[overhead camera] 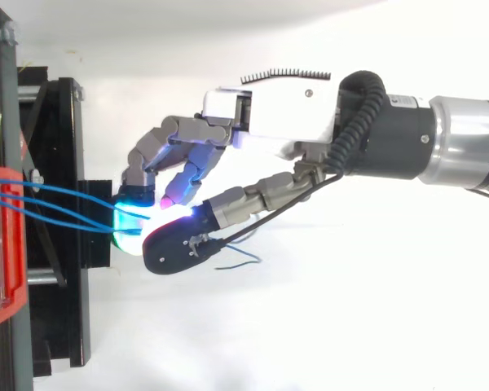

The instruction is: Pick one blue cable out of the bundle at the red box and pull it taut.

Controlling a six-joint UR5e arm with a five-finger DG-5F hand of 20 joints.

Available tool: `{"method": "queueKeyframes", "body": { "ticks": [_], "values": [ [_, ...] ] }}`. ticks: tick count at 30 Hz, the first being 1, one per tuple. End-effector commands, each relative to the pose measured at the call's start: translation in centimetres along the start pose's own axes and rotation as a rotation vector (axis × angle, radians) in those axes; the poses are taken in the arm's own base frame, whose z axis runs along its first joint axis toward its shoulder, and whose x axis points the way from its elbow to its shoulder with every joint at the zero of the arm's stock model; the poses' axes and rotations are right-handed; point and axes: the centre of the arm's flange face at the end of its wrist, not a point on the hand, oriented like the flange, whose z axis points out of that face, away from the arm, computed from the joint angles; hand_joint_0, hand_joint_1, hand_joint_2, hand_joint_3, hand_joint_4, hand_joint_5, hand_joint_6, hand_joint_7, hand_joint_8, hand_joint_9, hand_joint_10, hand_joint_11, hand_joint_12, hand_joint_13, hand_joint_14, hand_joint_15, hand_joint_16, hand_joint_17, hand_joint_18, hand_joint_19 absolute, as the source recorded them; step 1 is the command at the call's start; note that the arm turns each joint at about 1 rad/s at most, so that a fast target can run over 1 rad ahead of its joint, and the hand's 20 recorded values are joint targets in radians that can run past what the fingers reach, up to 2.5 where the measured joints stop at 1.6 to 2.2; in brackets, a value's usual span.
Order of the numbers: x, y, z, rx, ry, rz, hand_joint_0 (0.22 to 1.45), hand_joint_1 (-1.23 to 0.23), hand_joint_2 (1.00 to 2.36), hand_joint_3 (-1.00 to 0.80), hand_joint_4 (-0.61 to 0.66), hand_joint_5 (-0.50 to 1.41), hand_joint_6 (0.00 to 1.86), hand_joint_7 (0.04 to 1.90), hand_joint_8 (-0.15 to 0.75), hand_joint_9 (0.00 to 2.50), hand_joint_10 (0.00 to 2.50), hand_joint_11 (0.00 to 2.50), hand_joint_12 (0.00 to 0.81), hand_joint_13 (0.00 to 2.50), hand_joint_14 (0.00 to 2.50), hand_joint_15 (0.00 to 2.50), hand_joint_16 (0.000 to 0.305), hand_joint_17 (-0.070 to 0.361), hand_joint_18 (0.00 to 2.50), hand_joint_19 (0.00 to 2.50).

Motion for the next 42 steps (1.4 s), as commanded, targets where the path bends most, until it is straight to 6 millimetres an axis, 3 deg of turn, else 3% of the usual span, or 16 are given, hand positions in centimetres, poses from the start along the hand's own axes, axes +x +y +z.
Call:
{"method": "queueKeyframes", "body": {
  "ticks": [1,16,24,34,42],
  "values": [
    [-0.1,0.1,-0.5,0.033,0.000,0.001,0.64,-0.69,1.02,-0.26,0.13,-0.21,0.89,0.80,0.334,1.10,0.01,1.10,0.374,0.49,0.01,0.24,0.059,0.133,0.17,0.00],
    [0.0,0.8,-1.8,0.114,0.013,0.049,0.66,-0.70,1.01,-0.30,0.12,-0.21,0.89,0.80,0.329,1.15,0.01,1.14,0.369,0.60,0.01,0.30,0.058,0.130,0.26,0.00],
    [-0.2,1.5,-1.6,0.124,0.013,0.065,0.66,-0.71,1.01,-0.32,0.12,-0.21,0.88,0.78,0.322,1.16,0.01,1.18,0.371,0.63,0.01,0.32,0.057,0.129,0.28,0.00],
    [-0.2,2.8,-1.6,0.159,0.015,0.058,0.73,-0.86,1.01,-0.42,0.08,-0.21,0.88,0.74,0.314,1.16,0.01,1.16,0.363,0.72,0.01,0.35,0.055,0.125,0.38,0.00],
    [0.0,3.0,-1.6,0.160,0.018,0.056,0.70,-0.84,1.01,-0.42,0.12,-0.21,0.88,0.78,0.312,1.17,0.01,1.17,0.359,0.73,0.01,0.37,0.055,0.124,0.38,0.01]
  ]
}}
